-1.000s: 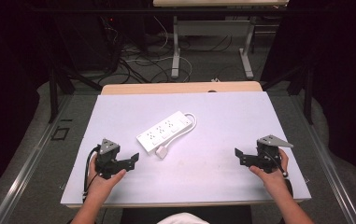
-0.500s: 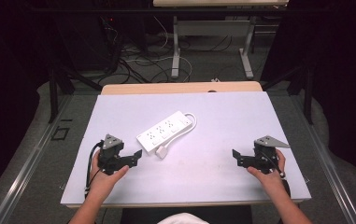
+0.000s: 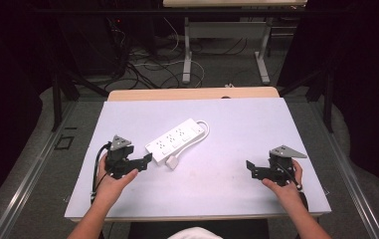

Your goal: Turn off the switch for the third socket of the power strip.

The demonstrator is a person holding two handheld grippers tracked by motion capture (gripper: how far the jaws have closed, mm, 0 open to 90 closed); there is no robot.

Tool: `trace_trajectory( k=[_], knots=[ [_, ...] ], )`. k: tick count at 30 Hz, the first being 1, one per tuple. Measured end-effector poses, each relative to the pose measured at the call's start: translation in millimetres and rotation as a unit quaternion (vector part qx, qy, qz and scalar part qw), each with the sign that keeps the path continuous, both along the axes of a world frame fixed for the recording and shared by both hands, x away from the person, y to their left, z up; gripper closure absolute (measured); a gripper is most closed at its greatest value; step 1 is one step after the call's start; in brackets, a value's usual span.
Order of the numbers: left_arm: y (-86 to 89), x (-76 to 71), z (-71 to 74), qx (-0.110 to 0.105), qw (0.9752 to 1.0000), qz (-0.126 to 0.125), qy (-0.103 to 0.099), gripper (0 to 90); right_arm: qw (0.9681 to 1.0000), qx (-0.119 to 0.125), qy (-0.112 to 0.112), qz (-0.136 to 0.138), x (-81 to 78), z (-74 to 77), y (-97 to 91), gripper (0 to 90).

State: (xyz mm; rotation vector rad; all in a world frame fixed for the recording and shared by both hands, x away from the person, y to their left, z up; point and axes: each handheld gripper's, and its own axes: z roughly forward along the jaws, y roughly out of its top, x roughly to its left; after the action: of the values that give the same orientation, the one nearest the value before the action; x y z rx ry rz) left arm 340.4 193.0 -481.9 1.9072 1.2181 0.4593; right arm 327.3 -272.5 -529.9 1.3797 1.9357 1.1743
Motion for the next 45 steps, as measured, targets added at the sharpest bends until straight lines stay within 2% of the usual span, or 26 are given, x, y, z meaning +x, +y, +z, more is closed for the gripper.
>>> trace_trajectory(
  k=[2,4,5,6,9,10,12,16,17,19,23,25,26,29,30,31,32,33,34,37,38,45],
  knots=[
    [1.7,1.9,1.8,0.003,1.0000,-0.002,0.005,24.7,1.0000,0.000,0.004,-0.001,-0.3,0.0,-0.2,4.0],
    [1.7,3.8,2.6,-0.004,1.0000,0.003,0.006,25.4,1.0000,-0.002,0.003,0.001,-0.1,-0.3,-0.8,4.0],
    [2.7,5.0,3.4,0.000,1.0000,0.002,0.004,26.4,1.0000,0.000,0.003,0.002,0.2,-0.7,-1.0,4.1],
    [3.2,5.9,5.1,-0.001,0.9999,0.001,0.010,26.4,1.0000,0.000,0.003,0.002,0.2,-0.7,-1.0,4.1],
    [4.0,9.0,7.6,0.000,0.9999,0.008,0.005,27.5,1.0000,0.000,0.003,0.002,0.2,-0.9,-1.3,4.2],
    [5.7,9.8,10.1,0.005,0.9999,0.002,0.016,28.2,1.0000,-0.001,0.003,0.002,0.3,-1.1,-1.5,4.3],
    [5.1,12.1,10.4,0.000,0.9999,0.008,0.009,29.2,1.0000,0.000,0.006,0.000,0.2,-1.1,-1.7,4.5],
    [5.3,15.9,14.6,-0.002,0.9999,0.009,0.012,30.8,0.9999,0.006,0.006,-0.007,0.5,-1.9,-1.6,4.7],
    [6.0,16.9,16.1,0.004,0.9999,0.006,0.013,31.1,0.9999,0.006,0.010,-0.003,0.3,-1.5,-2.5,4.7],
    [5.7,18.6,18.2,0.003,0.9998,0.004,0.018,31.7,0.9999,0.007,0.009,-0.004,0.3,-1.5,-2.8,4.8],
    [2.9,22.5,21.0,0.006,0.9999,0.007,0.012,32.4,0.9999,0.006,0.011,-0.006,0.3,-1.6,-3.4,5.0],
    [2.6,24.3,23.6,0.019,0.9996,-0.003,0.018,33.2,0.9999,0.005,0.011,-0.007,0.1,-1.6,-3.6,5.1],
    [0.8,25.4,23.3,0.020,0.9997,-0.001,0.011,33.5,0.9999,0.005,0.010,-0.007,0.2,-1.8,-3.6,5.1],
    [-2.6,28.2,25.6,0.026,0.9995,-0.005,0.015,34.1,0.9999,0.008,0.013,-0.007,-0.1,-1.8,-3.6,5.2],
    [-3.7,29.3,25.6,0.029,0.9995,-0.005,0.010,34.2,0.9999,0.007,0.013,-0.006,0.0,-1.8,-3.8,5.2],
    [-4.1,30.1,27.4,0.033,0.9993,-0.010,0.015,34.2,0.9999,0.007,0.014,-0.007,0.0,-1.8,-3.8,5.2],
    [-5.6,31.3,26.9,0.031,0.9995,-0.008,0.005,34.3,0.9999,0.007,0.013,-0.007,0.0,-1.9,-3.9,5.3],
    [-6.0,32.0,28.5,0.033,0.9993,-0.012,0.012,34.5,0.9999,0.007,0.013,-0.007,0.1,-1.9,-3.9,5.3],
    [-7.1,33.3,28.2,0.033,0.9994,-0.011,0.006,34.8,0.9999,0.006,0.013,-0.007,0.1,-2.0,-4.0,5.3],
    [-8.6,36.1,30.7,0.039,0.9991,-0.014,0.014,35.4,0.9999,0.006,0.013,-0.007,0.4,-2.5,-4.0,5.3],
    [-9.5,37.4,30.7,0.039,0.9991,-0.013,0.008,35.5,0.9999,0.004,0.012,-0.005,0.8,-2.6,-4.6,5.3],
    [-13.4,44.3,34.0,0.039,0.9989,-0.015,0.018,35.9,0.9999,0.004,0.009,-0.009,1.4,-3.5,-4.7,5.4]
  ],
)
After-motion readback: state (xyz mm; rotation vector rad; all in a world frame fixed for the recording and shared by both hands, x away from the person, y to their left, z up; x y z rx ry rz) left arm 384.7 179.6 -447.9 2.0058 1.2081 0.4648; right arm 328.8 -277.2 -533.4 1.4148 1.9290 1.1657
